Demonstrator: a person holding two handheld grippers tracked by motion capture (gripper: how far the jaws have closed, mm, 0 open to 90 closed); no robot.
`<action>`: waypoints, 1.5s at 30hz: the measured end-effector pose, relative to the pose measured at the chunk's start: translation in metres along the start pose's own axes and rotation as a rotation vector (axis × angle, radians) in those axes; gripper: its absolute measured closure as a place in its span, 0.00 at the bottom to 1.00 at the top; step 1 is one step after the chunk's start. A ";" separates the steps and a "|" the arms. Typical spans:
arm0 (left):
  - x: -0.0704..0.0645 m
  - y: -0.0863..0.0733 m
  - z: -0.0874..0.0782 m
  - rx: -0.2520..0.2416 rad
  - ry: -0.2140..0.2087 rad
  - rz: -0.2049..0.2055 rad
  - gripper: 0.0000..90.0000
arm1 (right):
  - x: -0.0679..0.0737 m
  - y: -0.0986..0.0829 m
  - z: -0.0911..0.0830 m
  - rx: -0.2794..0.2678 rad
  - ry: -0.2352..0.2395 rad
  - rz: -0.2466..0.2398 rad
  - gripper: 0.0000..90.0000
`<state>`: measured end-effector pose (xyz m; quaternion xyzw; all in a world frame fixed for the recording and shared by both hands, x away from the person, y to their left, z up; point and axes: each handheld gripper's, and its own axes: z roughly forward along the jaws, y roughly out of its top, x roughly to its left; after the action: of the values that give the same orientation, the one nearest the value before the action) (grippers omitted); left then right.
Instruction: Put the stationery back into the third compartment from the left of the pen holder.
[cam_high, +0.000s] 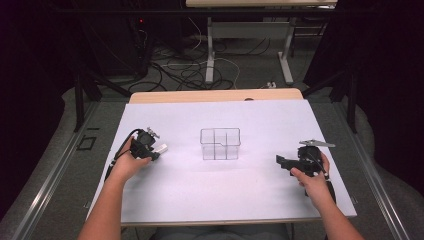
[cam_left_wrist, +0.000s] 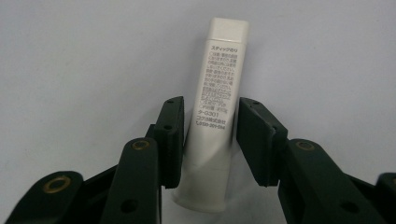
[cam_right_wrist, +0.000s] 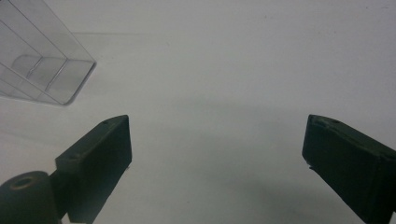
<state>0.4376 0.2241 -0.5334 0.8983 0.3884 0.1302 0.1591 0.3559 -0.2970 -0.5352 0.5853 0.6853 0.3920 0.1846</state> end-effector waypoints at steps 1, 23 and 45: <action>0.000 0.000 0.000 0.001 -0.002 0.005 0.70 | 0.000 0.000 0.000 0.001 0.000 0.000 0.09; -0.002 0.001 -0.002 0.015 -0.009 0.070 0.76 | 0.000 0.000 -0.001 0.001 0.005 0.004 0.09; -0.015 0.005 -0.034 -0.034 -0.157 -0.055 0.76 | 0.004 0.001 -0.002 -0.011 -0.003 -0.034 0.13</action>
<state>0.4190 0.2161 -0.5021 0.8919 0.3969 0.0618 0.2078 0.3541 -0.2944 -0.5320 0.5731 0.6928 0.3916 0.1957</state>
